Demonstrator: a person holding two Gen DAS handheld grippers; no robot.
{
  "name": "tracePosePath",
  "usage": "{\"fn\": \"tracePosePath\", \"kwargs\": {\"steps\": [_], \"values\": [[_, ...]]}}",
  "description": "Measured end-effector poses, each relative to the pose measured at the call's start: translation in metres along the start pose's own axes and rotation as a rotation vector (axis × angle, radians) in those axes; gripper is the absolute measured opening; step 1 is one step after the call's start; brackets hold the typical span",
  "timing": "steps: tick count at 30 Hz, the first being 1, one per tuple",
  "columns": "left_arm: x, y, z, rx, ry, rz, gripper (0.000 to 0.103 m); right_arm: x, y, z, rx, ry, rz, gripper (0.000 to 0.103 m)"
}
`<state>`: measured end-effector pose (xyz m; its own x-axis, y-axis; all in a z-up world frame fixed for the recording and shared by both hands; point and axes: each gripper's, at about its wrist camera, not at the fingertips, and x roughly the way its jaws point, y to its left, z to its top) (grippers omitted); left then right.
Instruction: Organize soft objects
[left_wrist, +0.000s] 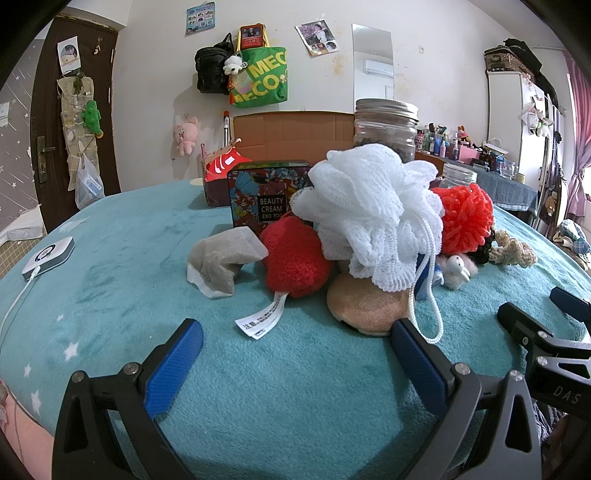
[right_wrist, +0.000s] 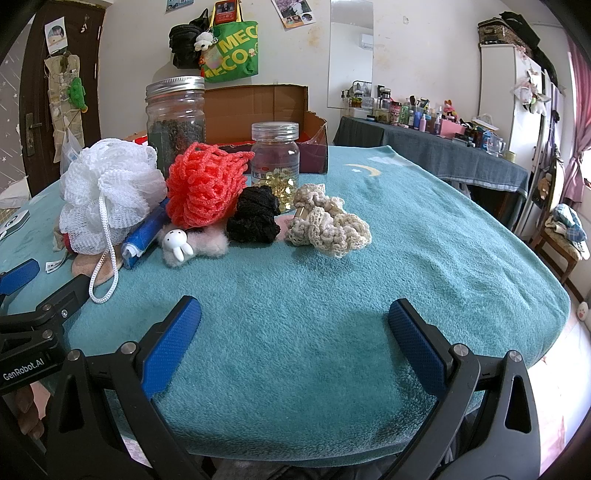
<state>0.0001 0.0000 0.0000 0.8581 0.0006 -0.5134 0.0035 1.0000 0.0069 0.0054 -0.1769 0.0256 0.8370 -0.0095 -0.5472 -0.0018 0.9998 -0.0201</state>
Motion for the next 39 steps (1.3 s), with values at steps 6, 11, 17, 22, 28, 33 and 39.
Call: {"fn": "tracePosePath", "kwargs": {"steps": [6, 11, 17, 22, 28, 33, 39], "values": [[0.0, 0.0, 0.0, 0.0, 0.0, 0.0, 0.103, 0.0, 0.0, 0.0, 0.0, 0.0, 0.0, 0.103], [0.0, 0.0, 0.0, 0.0, 0.0, 0.0, 0.103, 0.0, 0.0, 0.0, 0.0, 0.0, 0.0, 0.103], [0.0, 0.0, 0.0, 0.0, 0.0, 0.0, 0.103, 0.0, 0.0, 0.0, 0.0, -0.001, 0.0, 0.103], [0.0, 0.0, 0.0, -0.001, 0.001, 0.0, 0.103, 0.0, 0.0, 0.0, 0.0, 0.0, 0.0, 0.103], [0.0, 0.0, 0.0, -0.001, 0.002, -0.002, 0.103, 0.0, 0.0, 0.0, 0.0, 0.0, 0.0, 0.103], [0.004, 0.001, 0.002, 0.002, 0.017, -0.017, 0.103, -0.001, -0.001, 0.001, 0.005, 0.001, 0.004, 0.103], [-0.009, 0.007, 0.018, 0.005, -0.024, -0.054, 0.103, -0.005, -0.004, 0.011, 0.016, 0.009, 0.04, 0.103]]}}
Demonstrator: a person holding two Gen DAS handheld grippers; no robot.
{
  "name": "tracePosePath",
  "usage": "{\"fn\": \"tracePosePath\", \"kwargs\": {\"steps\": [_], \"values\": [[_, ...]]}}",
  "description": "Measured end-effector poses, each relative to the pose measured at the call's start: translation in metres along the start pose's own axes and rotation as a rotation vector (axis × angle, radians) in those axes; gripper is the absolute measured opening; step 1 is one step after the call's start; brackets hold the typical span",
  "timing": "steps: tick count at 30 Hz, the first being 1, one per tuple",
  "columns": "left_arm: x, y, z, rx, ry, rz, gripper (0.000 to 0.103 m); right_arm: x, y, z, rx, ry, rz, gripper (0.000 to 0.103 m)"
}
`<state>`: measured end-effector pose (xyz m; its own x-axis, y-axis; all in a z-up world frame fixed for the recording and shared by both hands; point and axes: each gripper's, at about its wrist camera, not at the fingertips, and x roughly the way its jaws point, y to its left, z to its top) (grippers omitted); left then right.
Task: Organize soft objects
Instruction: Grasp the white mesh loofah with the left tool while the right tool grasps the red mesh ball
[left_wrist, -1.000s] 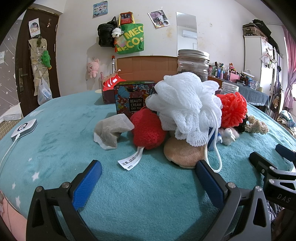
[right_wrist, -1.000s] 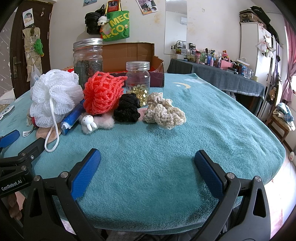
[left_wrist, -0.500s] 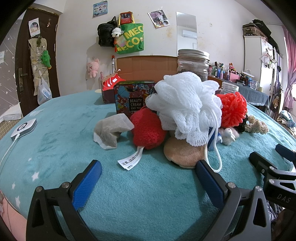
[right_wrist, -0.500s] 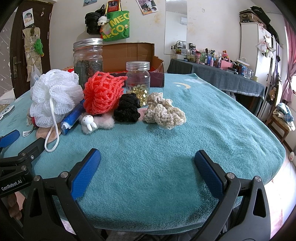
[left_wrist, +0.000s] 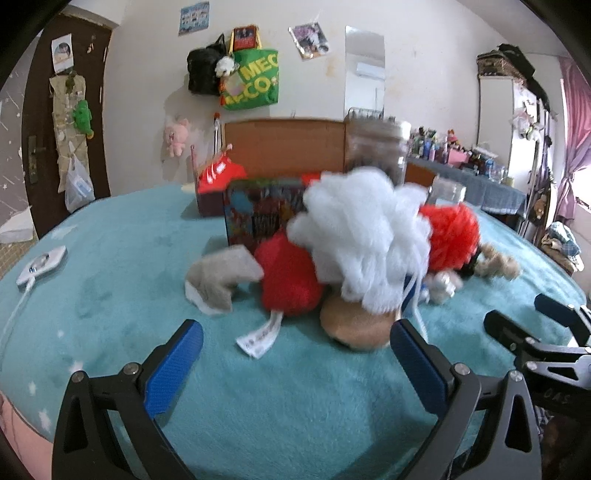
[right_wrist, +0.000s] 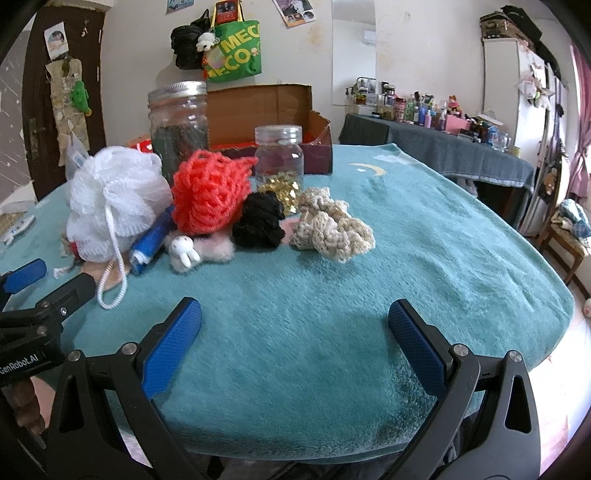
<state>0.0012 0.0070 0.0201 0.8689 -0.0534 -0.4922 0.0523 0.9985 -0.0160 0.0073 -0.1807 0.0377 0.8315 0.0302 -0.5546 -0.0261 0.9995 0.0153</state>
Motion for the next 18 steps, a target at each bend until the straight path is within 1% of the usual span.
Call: {"fn": "tracePosePath", "kwargs": {"steps": [8, 14, 18], "values": [[-0.006, 0.003, 0.025, 0.009, -0.033, -0.048, 0.103, -0.008, 0.002, 0.021, -0.014, -0.061, 0.009, 0.103], [-0.004, 0.006, 0.051, 0.016, -0.037, -0.113, 0.103, -0.006, -0.005, 0.048, -0.001, -0.075, 0.071, 0.103], [0.003, 0.004, 0.064, 0.043, -0.023, -0.175, 0.103, -0.002, -0.01, 0.067, -0.02, -0.08, 0.155, 0.103]]}}
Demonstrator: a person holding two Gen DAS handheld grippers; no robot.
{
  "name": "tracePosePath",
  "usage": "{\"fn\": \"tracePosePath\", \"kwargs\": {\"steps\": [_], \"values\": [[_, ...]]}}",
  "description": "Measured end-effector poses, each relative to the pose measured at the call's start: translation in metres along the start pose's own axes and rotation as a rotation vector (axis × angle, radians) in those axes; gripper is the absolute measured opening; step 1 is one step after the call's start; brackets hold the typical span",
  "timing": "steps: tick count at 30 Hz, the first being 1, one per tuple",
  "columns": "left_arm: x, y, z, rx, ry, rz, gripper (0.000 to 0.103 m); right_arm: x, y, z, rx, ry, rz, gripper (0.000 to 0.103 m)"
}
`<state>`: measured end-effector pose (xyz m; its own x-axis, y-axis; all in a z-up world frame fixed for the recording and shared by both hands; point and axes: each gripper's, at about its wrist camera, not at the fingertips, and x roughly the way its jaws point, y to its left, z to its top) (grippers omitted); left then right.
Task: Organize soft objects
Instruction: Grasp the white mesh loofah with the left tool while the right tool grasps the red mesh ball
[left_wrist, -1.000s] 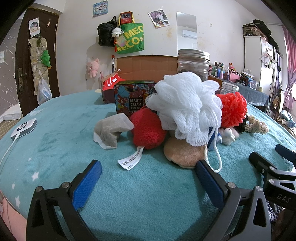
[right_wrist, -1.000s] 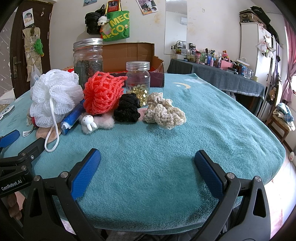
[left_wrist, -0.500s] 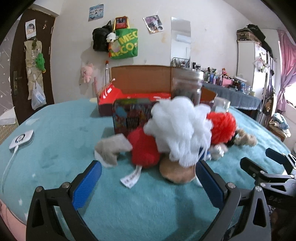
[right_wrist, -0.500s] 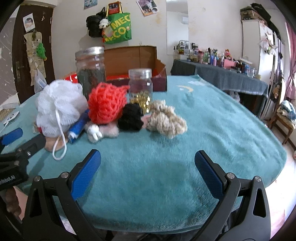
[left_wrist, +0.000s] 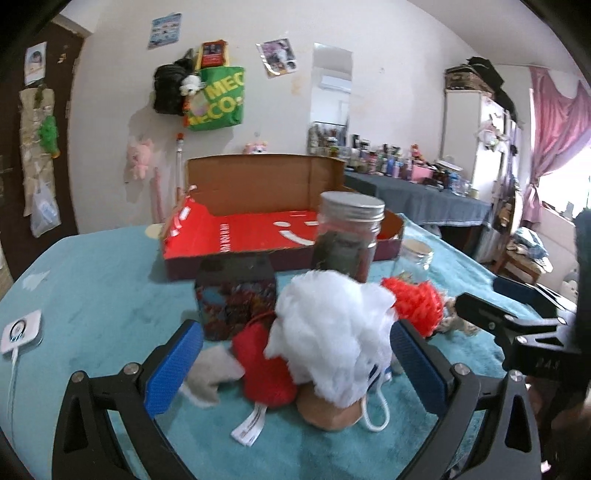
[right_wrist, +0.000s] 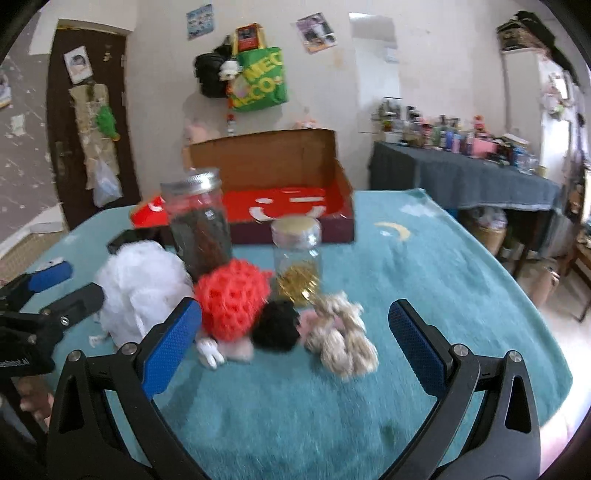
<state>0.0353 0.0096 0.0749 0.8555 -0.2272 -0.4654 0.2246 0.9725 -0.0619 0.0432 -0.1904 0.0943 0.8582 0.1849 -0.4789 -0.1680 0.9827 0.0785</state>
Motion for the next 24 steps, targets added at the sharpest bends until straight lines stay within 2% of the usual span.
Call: {"fn": "tracePosePath", "kwargs": {"steps": [4, 8, 9, 11, 12, 13, 14, 15, 19, 24], "values": [[0.018, -0.002, 0.01, 0.03, 0.064, -0.059, 0.102, 0.018, -0.002, 0.015, -0.044, 0.044, 0.102, 0.103], [0.036, -0.003, 0.011, 0.051, 0.119, -0.088, 0.084, 0.037, -0.004, 0.019, -0.067, 0.099, 0.193, 0.101], [0.04, -0.005, 0.011, 0.059, 0.131, -0.097, 0.081, 0.042, -0.004, 0.019, -0.07, 0.113, 0.214, 0.096], [0.045, -0.006, 0.008, 0.062, 0.155, -0.134, 0.065, 0.051, 0.0, 0.018, -0.095, 0.142, 0.249, 0.084], [0.047, -0.007, 0.007, 0.062, 0.165, -0.142, 0.064, 0.055, 0.003, 0.017, -0.11, 0.162, 0.269, 0.072], [0.046, -0.008, 0.005, 0.064, 0.163, -0.146, 0.06, 0.057, 0.005, 0.015, -0.109, 0.176, 0.29, 0.055], [0.045, -0.008, 0.005, 0.067, 0.159, -0.149, 0.055, 0.06, 0.005, 0.013, -0.093, 0.195, 0.321, 0.045], [0.044, -0.008, 0.005, 0.068, 0.156, -0.152, 0.053, 0.061, 0.005, 0.01, -0.077, 0.204, 0.344, 0.04], [0.038, -0.004, 0.004, 0.042, 0.15, -0.162, 0.042, 0.052, 0.006, 0.008, -0.084, 0.175, 0.356, 0.031], [0.032, -0.001, 0.009, 0.026, 0.144, -0.163, 0.035, 0.044, 0.004, 0.005, -0.06, 0.163, 0.359, 0.028]]}}
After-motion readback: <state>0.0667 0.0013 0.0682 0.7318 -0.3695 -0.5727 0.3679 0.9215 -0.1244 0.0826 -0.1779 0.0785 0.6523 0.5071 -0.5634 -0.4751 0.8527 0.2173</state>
